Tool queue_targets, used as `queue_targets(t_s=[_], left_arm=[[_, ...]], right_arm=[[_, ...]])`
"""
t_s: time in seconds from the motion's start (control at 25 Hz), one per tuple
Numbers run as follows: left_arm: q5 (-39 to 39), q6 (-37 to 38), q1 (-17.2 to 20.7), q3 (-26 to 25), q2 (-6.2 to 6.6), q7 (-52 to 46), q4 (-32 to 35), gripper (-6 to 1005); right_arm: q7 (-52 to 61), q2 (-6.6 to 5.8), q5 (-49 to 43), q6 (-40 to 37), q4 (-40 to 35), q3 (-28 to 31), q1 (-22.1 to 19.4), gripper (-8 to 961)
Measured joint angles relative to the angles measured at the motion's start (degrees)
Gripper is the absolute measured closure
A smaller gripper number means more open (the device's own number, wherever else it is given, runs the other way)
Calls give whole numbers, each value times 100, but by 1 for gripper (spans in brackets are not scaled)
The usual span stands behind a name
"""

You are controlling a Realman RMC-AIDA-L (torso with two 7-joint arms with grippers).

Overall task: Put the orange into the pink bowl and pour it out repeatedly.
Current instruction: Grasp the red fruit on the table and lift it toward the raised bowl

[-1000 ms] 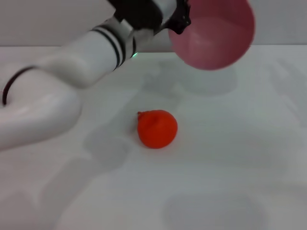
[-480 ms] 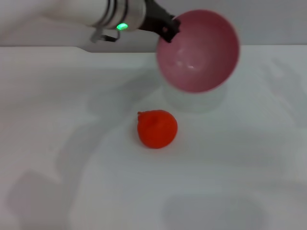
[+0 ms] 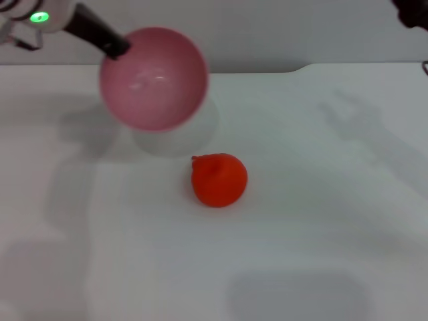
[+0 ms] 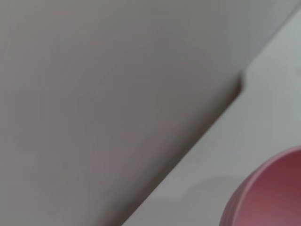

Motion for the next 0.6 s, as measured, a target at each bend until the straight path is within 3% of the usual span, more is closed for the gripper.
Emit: queue_targets(t_s=[0.12,0.16,0.2,0.32,0.36,0.4,0.48,0.6], left_arm=[[124,171,204,-272,140,-101,15,957],[132,222,282,-287,179,-139,15,957],[134,250,352,-289,205,-181,16,957],[136,294,558,-295,247,-304,16,957],[137,298,615,-294,250,-323,16,957],[137,301,656,-284,246,-331,16,957],[136,309,730,-253,218,-341,3,957],[135,294,764,-238,168,-345,-43,957]], right_arm=[[87,-26,-526,492,-351,13,12,448],[375,-59,-946,1028,-684,18,16,448],[375,-59,-946,1028,-684,18,16,448],[1391,-171,-1852,2151,-1126,62,157,448],[2306,-256,-2708,2620,-1363,95,336,448],[2306,-256,-2708,2620,-1363,95,336,448],[3294,-320,-3741,2915,-1486,100,583,448],[5050,-424,-5673,3075,-1311,98,1240,449]])
